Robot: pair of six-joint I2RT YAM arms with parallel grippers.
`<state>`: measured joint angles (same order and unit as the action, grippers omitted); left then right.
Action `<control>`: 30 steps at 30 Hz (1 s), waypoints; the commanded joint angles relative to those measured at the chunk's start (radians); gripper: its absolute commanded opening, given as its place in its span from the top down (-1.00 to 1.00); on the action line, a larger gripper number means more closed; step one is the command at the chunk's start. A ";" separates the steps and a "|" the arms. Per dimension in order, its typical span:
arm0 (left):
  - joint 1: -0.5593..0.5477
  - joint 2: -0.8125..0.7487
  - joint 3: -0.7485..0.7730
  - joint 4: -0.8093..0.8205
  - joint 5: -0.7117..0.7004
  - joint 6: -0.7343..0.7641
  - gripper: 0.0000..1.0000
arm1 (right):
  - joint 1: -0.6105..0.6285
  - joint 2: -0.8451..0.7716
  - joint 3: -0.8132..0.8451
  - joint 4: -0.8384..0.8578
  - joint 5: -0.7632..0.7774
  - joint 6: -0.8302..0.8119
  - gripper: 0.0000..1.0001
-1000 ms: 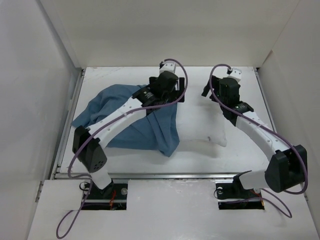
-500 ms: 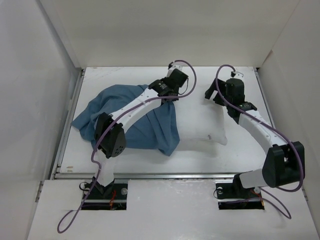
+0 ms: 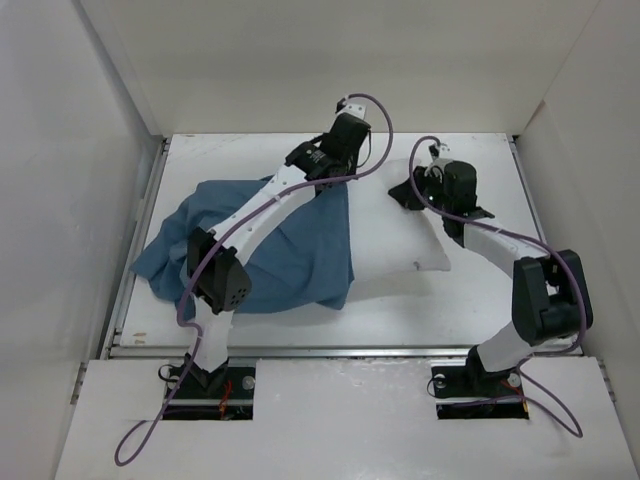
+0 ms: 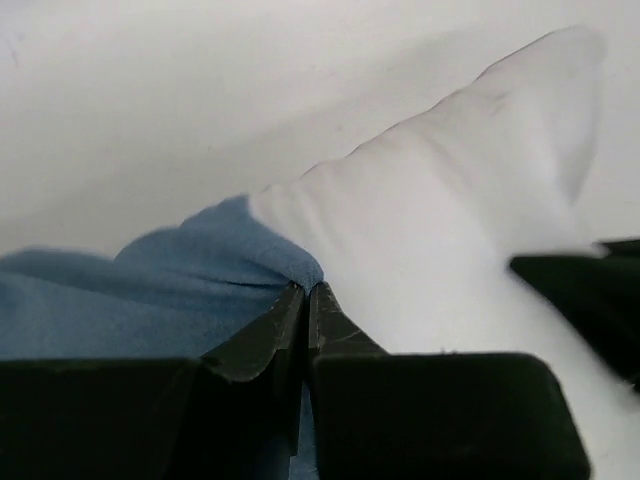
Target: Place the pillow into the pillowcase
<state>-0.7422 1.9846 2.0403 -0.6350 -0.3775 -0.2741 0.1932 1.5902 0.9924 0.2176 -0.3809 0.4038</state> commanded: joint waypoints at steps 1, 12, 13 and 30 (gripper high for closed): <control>-0.003 -0.015 0.138 0.095 0.147 0.056 1.00 | 0.110 -0.087 -0.127 0.259 -0.283 -0.022 0.88; -0.112 0.097 0.388 0.155 0.512 0.042 1.00 | 0.420 -0.044 -0.207 0.756 -0.205 0.048 1.00; -0.123 0.097 0.388 0.164 0.526 0.027 1.00 | 0.420 0.000 -0.221 0.892 -0.182 0.134 1.00; -0.247 -0.252 -0.129 0.146 0.307 -0.022 -1.00 | 0.261 -0.350 -0.422 0.512 0.301 0.178 -0.27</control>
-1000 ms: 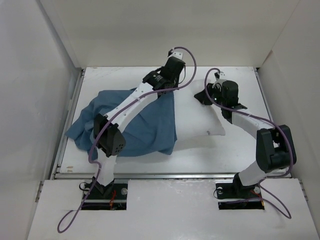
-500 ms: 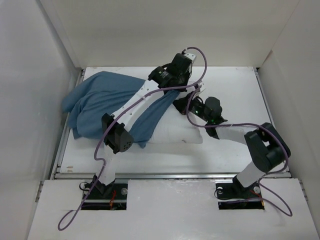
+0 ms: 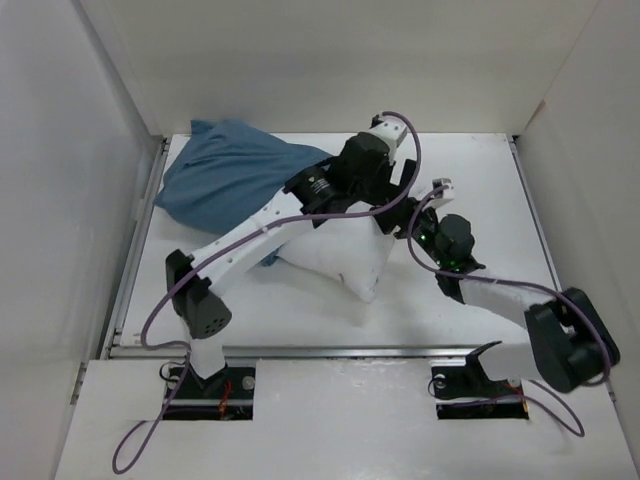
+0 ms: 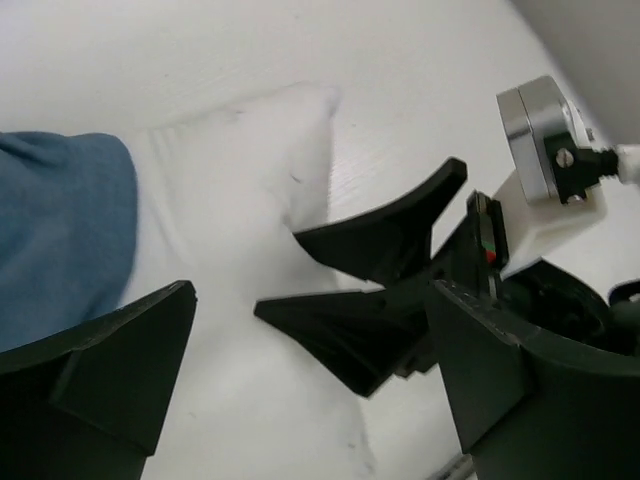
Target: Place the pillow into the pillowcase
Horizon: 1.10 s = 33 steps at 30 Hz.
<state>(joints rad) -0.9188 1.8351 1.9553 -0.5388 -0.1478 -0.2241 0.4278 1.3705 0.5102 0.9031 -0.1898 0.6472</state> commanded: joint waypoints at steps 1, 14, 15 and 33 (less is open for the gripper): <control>-0.071 -0.126 -0.086 0.049 0.020 -0.081 -1.00 | 0.026 -0.166 0.070 -0.325 0.160 -0.104 -0.30; -0.092 -0.690 -0.640 -0.040 -0.396 -0.459 -1.00 | 0.184 -0.398 0.272 -0.780 0.089 -0.573 -0.79; -0.092 -0.710 -0.700 -0.082 -0.459 -0.513 -1.00 | 0.222 -0.380 0.281 -0.790 0.089 -0.633 -0.89; 0.259 -0.867 -1.194 0.212 -0.364 -0.502 -1.00 | 0.387 0.142 0.577 -0.784 0.124 -0.771 -1.00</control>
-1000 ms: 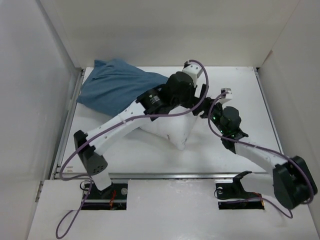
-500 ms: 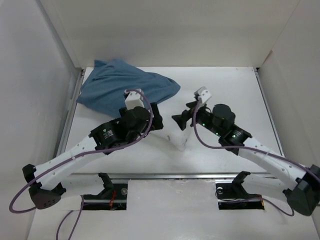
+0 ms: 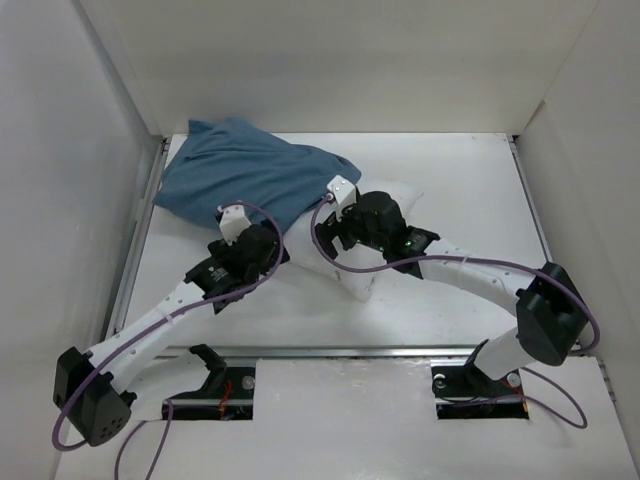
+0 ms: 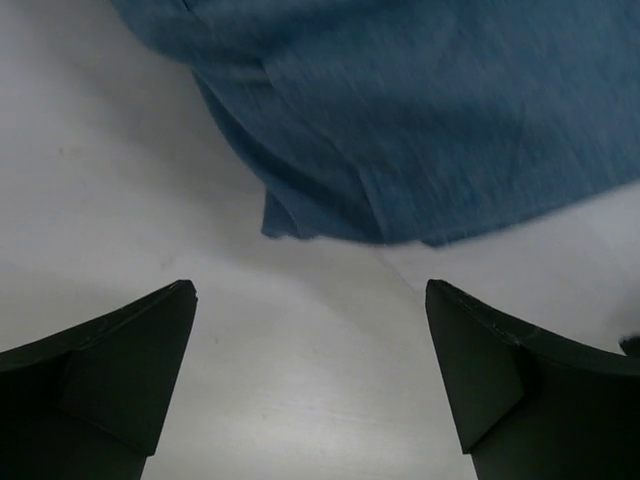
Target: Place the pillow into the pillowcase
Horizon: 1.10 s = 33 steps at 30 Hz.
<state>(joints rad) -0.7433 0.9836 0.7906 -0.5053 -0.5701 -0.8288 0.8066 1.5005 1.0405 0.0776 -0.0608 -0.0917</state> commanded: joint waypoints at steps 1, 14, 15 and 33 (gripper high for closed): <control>0.111 0.001 -0.039 0.215 0.088 0.167 -1.00 | 0.008 0.024 0.047 0.042 0.004 -0.033 -1.00; 0.194 0.179 -0.016 0.430 0.296 0.381 0.49 | 0.008 0.199 0.119 0.063 0.070 0.000 -0.29; 0.194 0.179 -0.016 0.430 0.296 0.381 0.74 | 0.008 0.213 0.139 0.063 0.100 0.016 0.03; -0.086 0.093 0.176 0.456 0.619 0.381 1.00 | 0.061 0.119 -0.060 0.789 0.662 0.725 1.00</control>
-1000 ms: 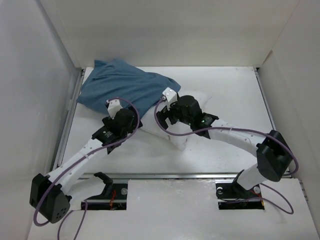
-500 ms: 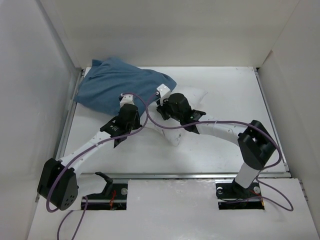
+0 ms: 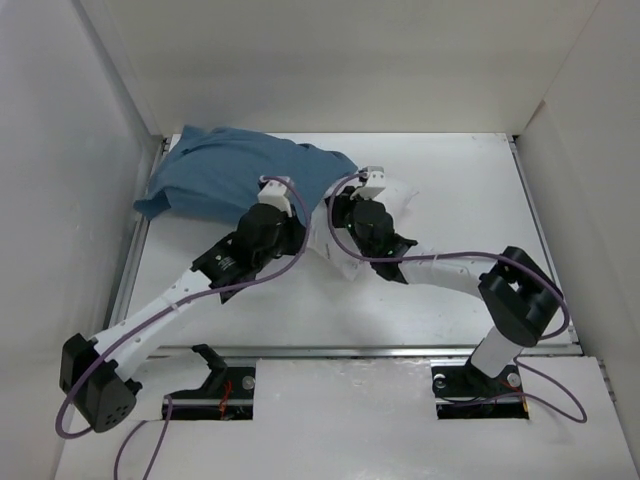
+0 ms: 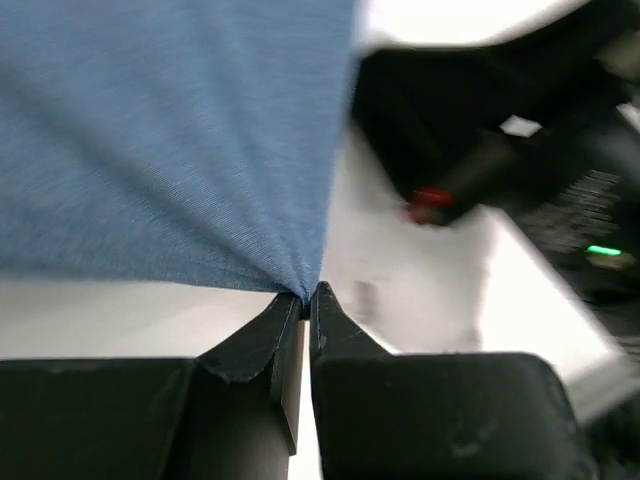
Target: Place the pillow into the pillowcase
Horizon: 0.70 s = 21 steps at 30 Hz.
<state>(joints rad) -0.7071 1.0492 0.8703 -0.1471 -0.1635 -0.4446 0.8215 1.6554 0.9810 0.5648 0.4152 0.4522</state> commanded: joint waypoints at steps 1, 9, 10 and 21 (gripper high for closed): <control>-0.155 0.044 0.131 0.121 0.235 0.009 1.00 | 0.057 -0.022 0.014 0.346 0.227 0.181 1.00; -0.368 0.179 0.297 0.270 0.474 -0.016 1.00 | 0.113 0.024 0.047 0.490 0.399 0.212 1.00; -0.380 0.190 0.317 0.270 0.501 -0.016 1.00 | 0.113 0.035 0.026 0.503 0.399 0.226 1.00; -0.384 0.176 0.343 0.140 0.197 -0.046 -0.15 | 0.113 0.003 -0.103 0.489 0.382 0.293 1.00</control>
<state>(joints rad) -0.9936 1.2549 1.1000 -0.2588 -0.1833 -0.3981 0.8986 1.6577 0.8730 0.8959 0.7918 0.6472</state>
